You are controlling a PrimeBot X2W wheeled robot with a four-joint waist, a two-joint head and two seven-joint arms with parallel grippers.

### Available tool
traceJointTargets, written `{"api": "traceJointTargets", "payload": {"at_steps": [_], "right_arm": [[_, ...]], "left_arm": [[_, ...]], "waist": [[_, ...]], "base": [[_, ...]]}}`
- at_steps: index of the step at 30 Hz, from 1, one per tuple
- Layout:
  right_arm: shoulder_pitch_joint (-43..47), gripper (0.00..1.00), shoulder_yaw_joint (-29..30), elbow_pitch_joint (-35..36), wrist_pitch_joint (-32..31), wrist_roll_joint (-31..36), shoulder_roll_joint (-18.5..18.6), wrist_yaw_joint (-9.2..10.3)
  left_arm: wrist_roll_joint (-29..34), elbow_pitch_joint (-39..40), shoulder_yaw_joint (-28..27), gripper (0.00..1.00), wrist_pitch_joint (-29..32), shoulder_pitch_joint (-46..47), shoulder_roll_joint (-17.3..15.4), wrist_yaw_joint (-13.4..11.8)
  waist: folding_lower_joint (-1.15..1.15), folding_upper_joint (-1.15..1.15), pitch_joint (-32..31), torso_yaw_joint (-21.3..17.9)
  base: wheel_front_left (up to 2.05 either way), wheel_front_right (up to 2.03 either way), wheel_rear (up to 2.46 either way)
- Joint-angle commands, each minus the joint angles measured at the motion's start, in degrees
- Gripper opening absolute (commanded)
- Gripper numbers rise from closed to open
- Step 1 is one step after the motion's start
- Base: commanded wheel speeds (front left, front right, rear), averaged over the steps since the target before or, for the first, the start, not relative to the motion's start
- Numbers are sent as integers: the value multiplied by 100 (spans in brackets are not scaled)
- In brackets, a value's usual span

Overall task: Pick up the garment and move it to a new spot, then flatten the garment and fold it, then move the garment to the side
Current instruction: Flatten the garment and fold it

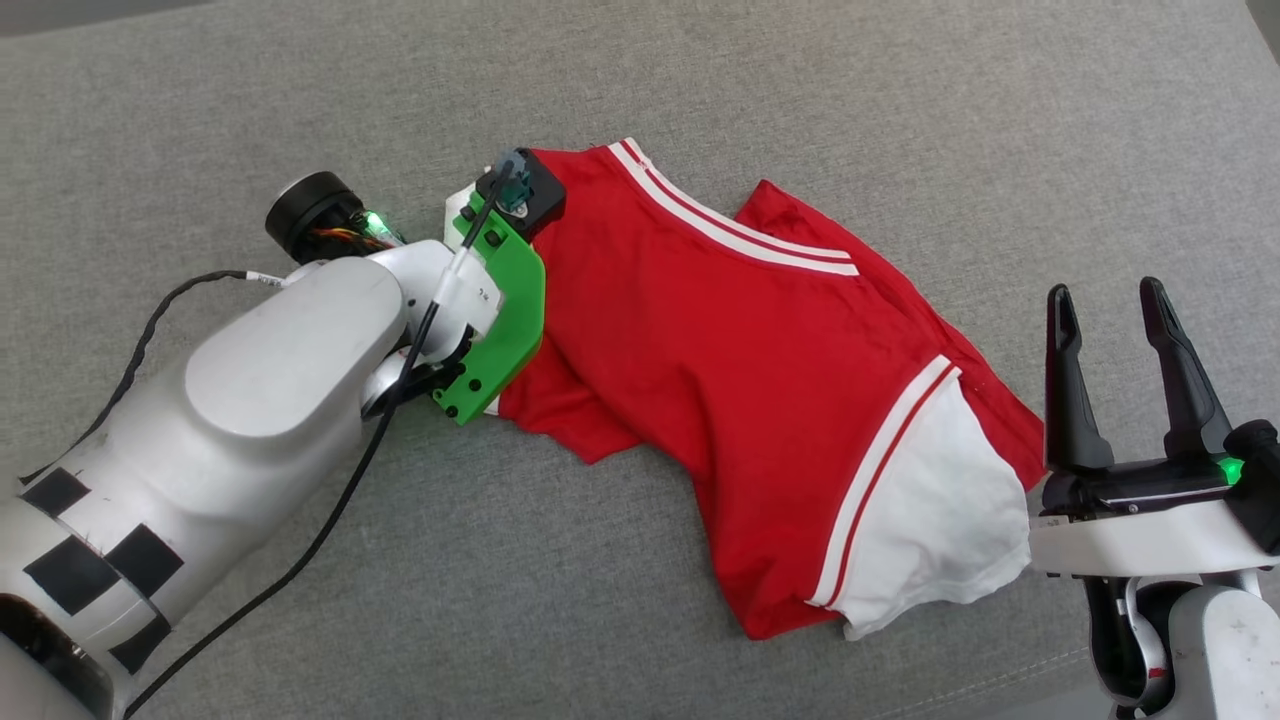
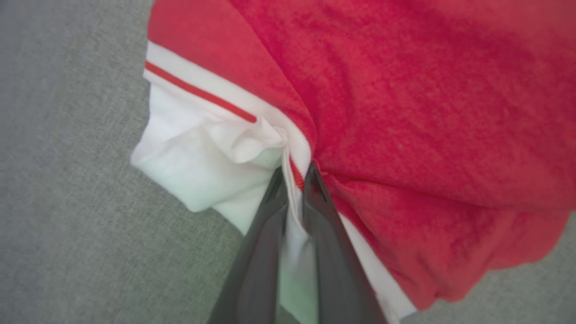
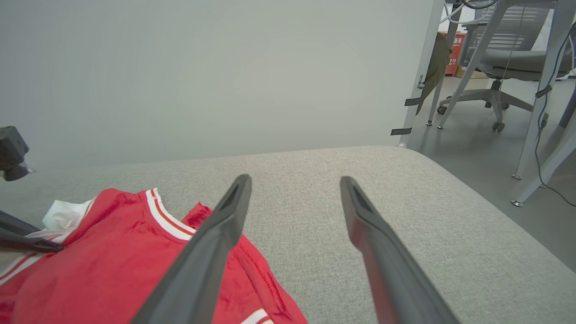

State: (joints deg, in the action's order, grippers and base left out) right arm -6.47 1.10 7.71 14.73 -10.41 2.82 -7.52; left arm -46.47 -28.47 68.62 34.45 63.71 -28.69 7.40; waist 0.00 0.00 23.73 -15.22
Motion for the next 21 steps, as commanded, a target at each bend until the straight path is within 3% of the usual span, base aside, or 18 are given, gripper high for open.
{"api": "traceJointTargets", "payload": {"at_steps": [1,9,14,21], "right_arm": [[-74,100,-2,-16,27,-37,6,3],[106,100,82,-21,27,41,6,3],[220,100,87,-5,27,93,6,3],[362,100,161,17,27,117,6,3]], "left_arm": [[-41,-168,130,0,-164,-151,-47,9],[-144,-67,-267,0,-1778,13,307,-19],[-342,265,-737,0,-2764,-209,415,-248],[-821,793,-1478,0,-4001,-1112,166,-806]], "waist": [[0,0,-78,61],[0,0,-499,406],[0,0,-752,709],[0,0,-965,951]], "base": [[0,0,0],[0,0,0],[0,0,0],[0,0,0]]}}
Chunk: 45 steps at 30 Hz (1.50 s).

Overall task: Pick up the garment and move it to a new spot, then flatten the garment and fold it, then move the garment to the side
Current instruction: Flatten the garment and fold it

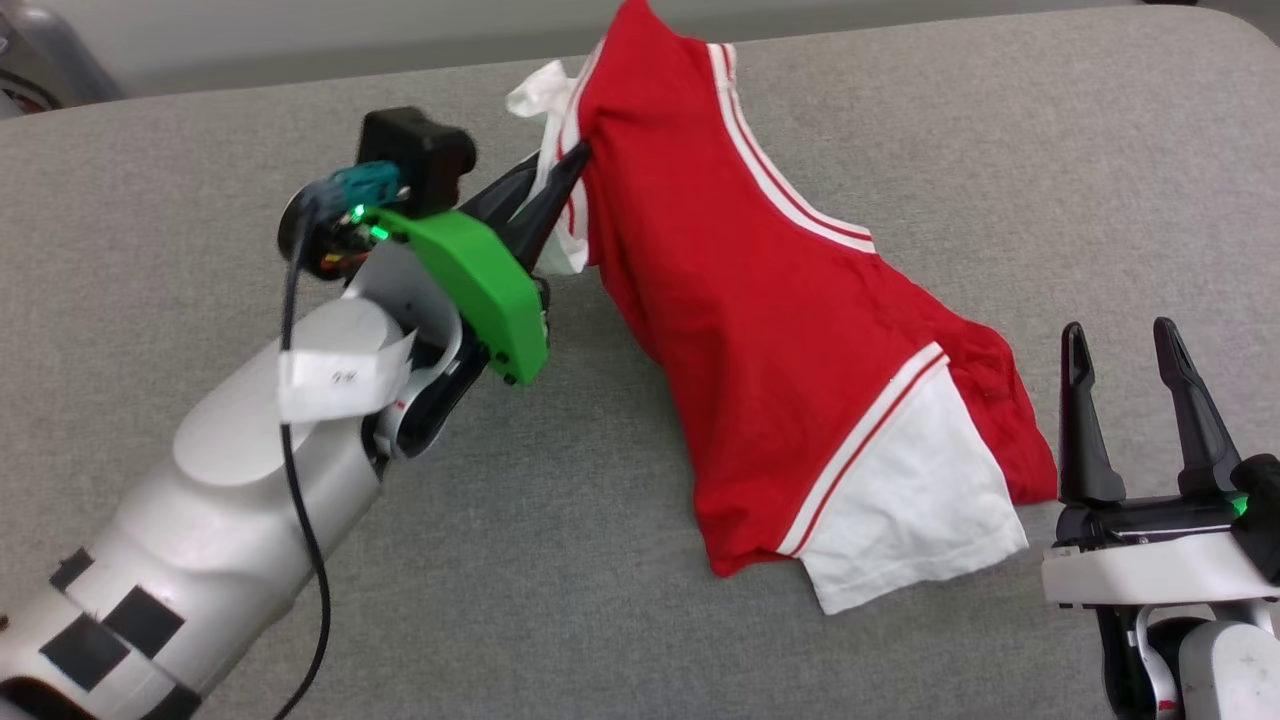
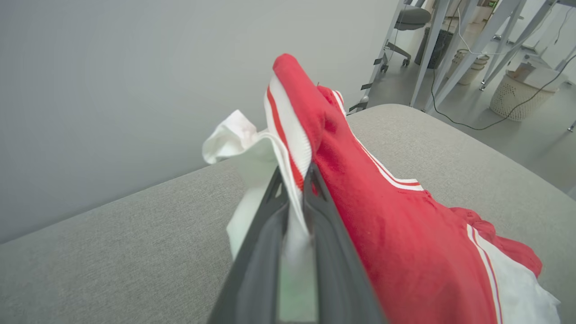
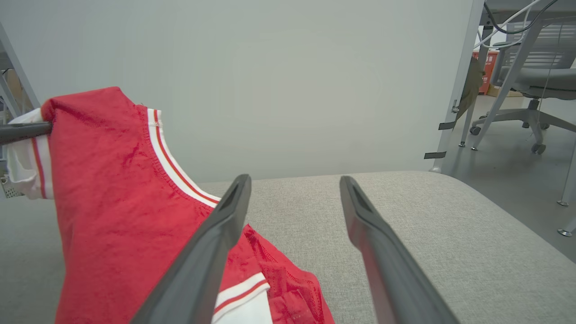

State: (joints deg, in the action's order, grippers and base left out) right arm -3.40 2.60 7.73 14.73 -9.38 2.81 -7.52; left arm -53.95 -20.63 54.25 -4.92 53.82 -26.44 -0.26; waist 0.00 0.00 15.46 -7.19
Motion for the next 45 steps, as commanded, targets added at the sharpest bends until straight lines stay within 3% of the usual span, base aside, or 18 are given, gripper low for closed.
{"api": "traceJointTargets", "payload": {"at_steps": [1,6,7,12,27,33,34,35,40,45], "right_arm": [[81,100,17,19,27,18,7,3],[153,100,33,34,27,56,7,3],[158,100,62,51,27,71,7,3],[183,100,91,78,27,105,7,3],[222,100,90,50,27,109,7,3],[254,100,103,-1,27,96,7,3],[256,100,95,-8,27,99,7,3],[263,100,89,-14,27,104,7,3],[331,100,90,-37,27,127,7,3],[466,100,108,-38,27,153,7,3]], "left_arm": [[-176,62,-157,0,-250,-329,-105,-125],[-466,80,-655,0,-862,-1193,-277,-548],[-459,39,-1117,0,-994,-1789,-259,-821],[46,57,-2381,0,-1005,-2740,41,-958],[1572,-544,-4979,0,-1008,-4598,1242,-533],[2215,-861,-5334,0,-1008,-4893,1519,-378],[2283,-921,-5353,33,-1008,-4892,1549,-345],[2386,-937,-5406,100,-1008,-4875,1570,-323],[2980,-646,-5683,100,-1008,-4895,1637,-382],[3708,142,-5910,100,-1008,-5069,1698,-554]], "waist": [[0,0,-161,181],[0,0,-203,293],[0,0,-203,342],[0,0,-189,443],[0,0,-192,493],[0,0,-270,543],[0,0,-295,556],[0,0,-328,574],[0,0,-530,651],[0,0,-751,730]], "base": [[0,0,0],[0,0,0],[0,0,0],[0,0,0],[0,0,0],[0,0,0],[0,0,0],[0,0,0],[0,0,0],[0,0,0]]}}
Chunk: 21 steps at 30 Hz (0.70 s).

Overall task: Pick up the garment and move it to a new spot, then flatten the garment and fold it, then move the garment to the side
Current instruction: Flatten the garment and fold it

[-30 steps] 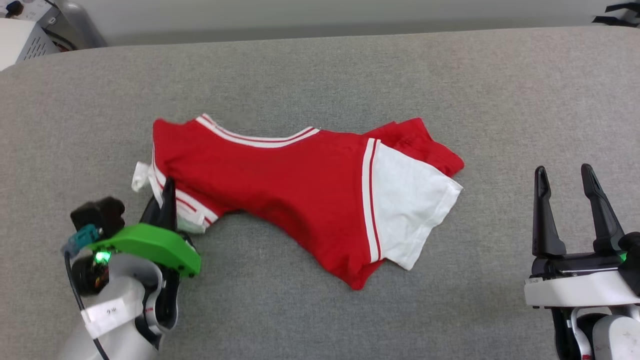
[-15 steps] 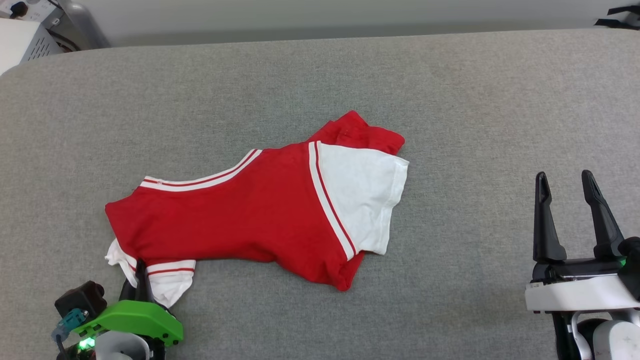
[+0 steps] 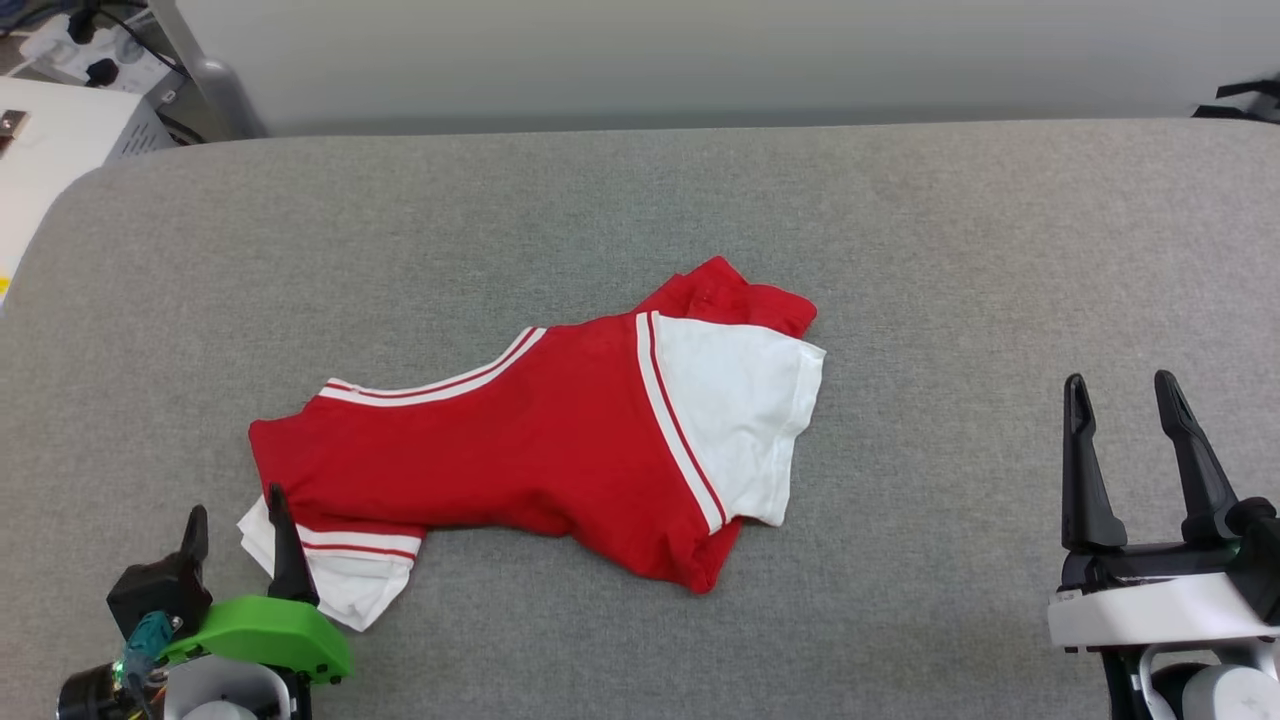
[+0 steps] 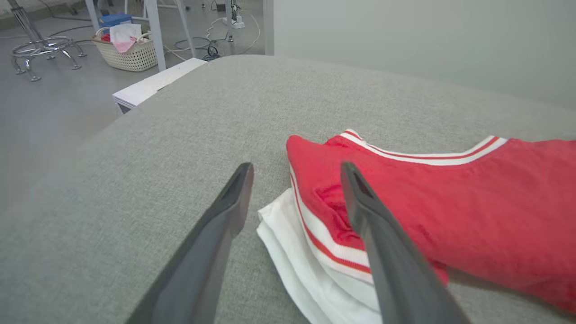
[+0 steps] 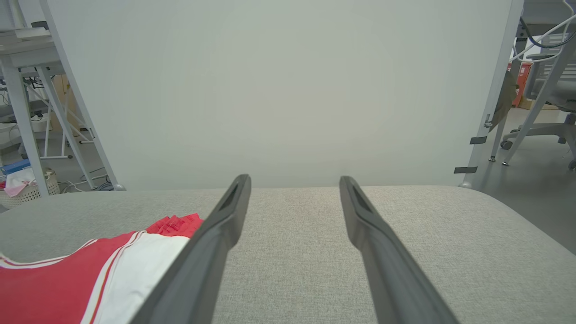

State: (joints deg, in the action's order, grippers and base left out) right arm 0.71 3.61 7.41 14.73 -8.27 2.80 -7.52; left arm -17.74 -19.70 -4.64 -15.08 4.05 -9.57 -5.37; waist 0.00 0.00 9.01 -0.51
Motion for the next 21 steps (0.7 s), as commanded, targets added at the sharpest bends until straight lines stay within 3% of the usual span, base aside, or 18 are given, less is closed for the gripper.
{"api": "traceJointTargets", "payload": {"at_steps": [1,7,14,18,19,21], "right_arm": [[79,100,17,6,27,50,8,3],[67,100,89,133,27,187,44,3],[-346,100,201,360,27,152,391,3],[-808,100,25,489,27,69,809,3],[-1215,100,-285,456,27,-32,1220,3],[-1477,100,-649,244,27,-138,1561,3]], "left_arm": [[254,236,-29,100,8,-139,20,-80],[994,1261,124,100,8,-319,105,-134],[1614,2084,698,100,8,-441,298,-146],[1754,2217,916,100,8,-483,377,-205],[1791,2264,1032,100,8,-479,409,-222],[1813,2286,1089,100,8,-472,417,-239]], "waist": [[0,0,-144,77],[0,0,-289,139],[0,0,-377,188],[0,0,-356,238],[0,0,-288,296],[0,0,-230,334]], "base": [[0,0,0],[0,0,0],[0,0,0],[0,0,0],[0,0,0],[0,0,0]]}}
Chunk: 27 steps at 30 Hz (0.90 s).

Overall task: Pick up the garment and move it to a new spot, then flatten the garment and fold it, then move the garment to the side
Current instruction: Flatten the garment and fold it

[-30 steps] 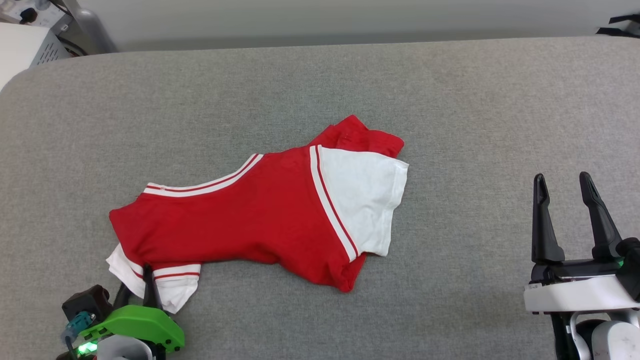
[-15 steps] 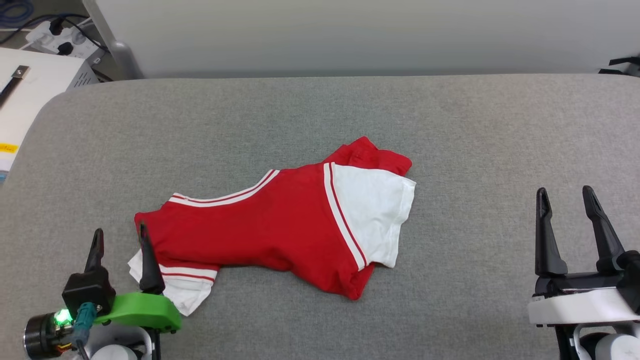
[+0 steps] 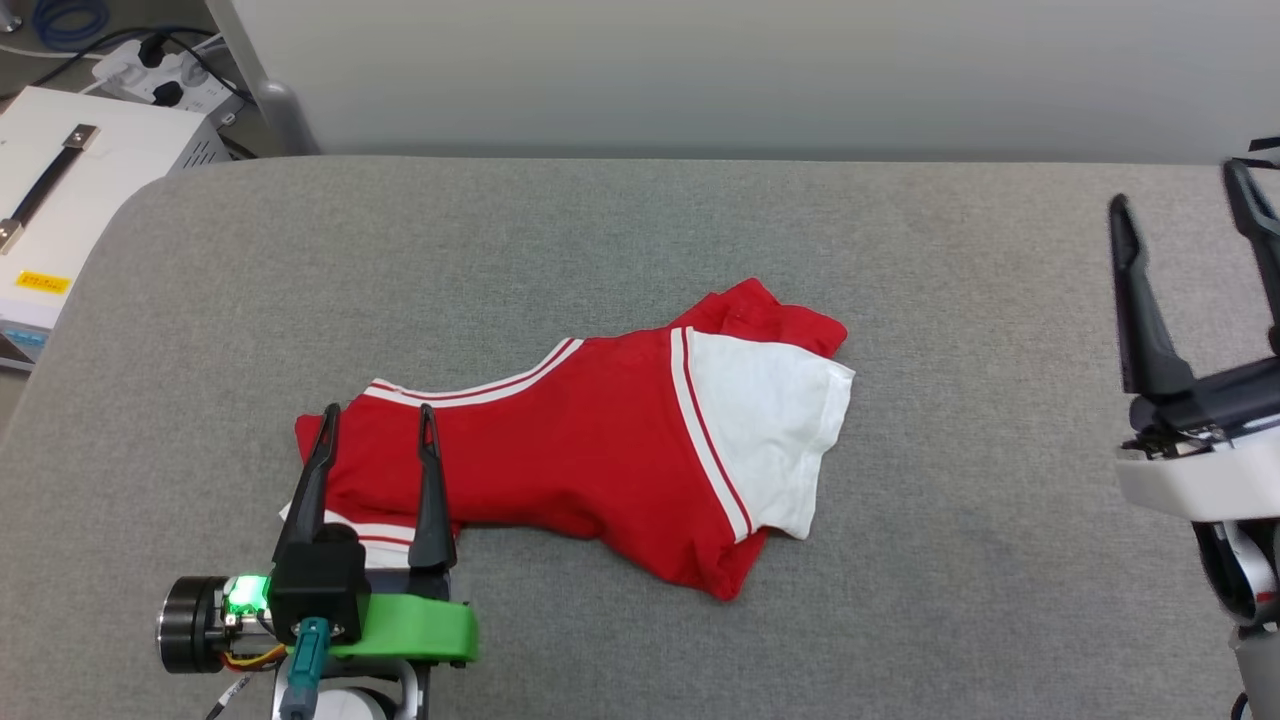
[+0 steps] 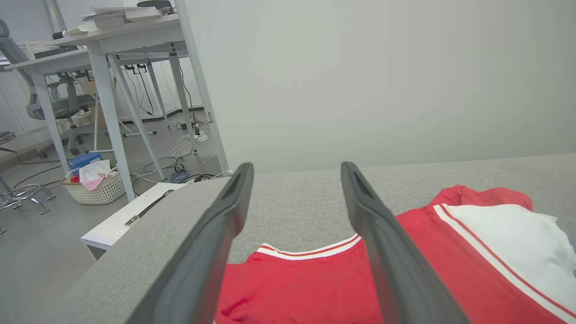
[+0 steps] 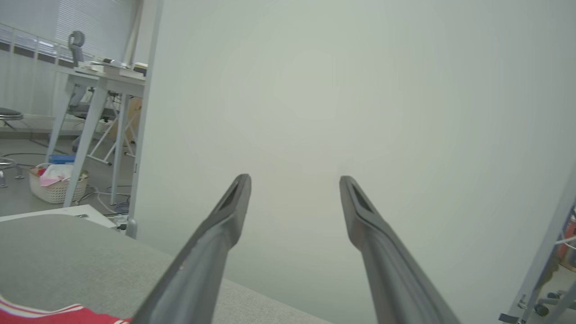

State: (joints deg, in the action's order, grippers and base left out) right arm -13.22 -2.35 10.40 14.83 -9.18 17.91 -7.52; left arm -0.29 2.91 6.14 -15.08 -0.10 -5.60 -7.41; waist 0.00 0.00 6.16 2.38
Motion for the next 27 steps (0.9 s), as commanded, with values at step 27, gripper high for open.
{"api": "traceJointTargets", "payload": {"at_steps": [27], "right_arm": [[-4554,100,-6232,-1522,-5322,-4188,2986,3]], "left_arm": [[-128,230,691,100,8,740,256,-614]], "waist": [[0,0,1773,1044]], "base": [[0,0,0]]}}
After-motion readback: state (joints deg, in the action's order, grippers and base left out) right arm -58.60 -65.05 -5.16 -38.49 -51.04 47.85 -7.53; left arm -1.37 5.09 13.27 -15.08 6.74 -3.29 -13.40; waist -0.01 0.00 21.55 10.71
